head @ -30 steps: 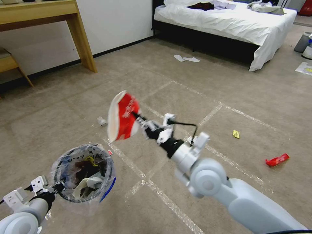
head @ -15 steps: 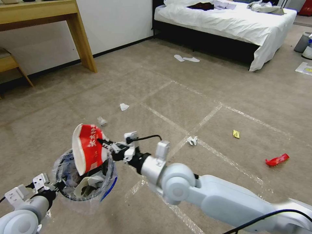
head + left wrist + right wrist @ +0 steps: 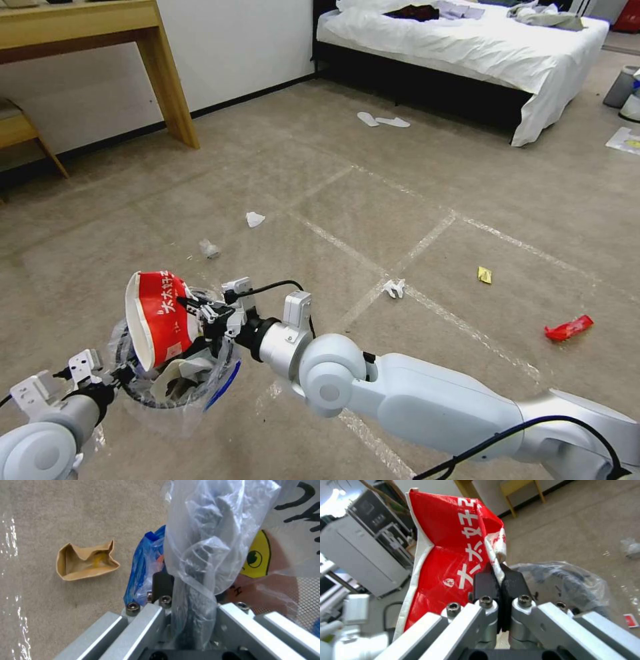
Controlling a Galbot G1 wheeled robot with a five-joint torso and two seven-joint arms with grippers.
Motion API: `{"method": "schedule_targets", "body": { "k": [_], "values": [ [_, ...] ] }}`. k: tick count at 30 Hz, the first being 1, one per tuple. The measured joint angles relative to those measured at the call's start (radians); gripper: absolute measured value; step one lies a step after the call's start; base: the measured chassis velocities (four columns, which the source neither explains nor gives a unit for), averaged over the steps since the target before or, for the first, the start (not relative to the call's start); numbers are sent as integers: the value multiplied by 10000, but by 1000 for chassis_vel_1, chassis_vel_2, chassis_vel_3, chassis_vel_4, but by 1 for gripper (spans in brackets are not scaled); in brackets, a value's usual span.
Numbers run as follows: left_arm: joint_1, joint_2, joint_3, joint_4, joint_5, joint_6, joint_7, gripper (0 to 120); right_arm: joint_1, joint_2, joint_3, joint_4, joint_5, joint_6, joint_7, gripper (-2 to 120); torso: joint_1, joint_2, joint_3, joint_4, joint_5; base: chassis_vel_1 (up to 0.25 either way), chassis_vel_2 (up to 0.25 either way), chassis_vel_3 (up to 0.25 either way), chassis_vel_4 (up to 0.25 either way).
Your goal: Pick up the trash bin and place the garbage on the floor into it.
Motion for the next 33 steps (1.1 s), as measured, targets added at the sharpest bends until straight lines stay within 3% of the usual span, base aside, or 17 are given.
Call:
{"method": "schedule_targets", "body": {
  "k": [8, 33],
  "values": [
    [39, 34, 23, -71, -17, 5, 1, 0, 77, 143, -255, -493, -639, 49, -51, 0, 0, 0, 0, 0, 2, 0, 0, 0, 0],
    [108, 48, 44, -230, -89, 12, 35, 0, 121, 546, -663, -1144, -1005, -19, 100, 0, 0, 1, -1, 1, 1, 0, 0, 0, 0]
  ]
}}
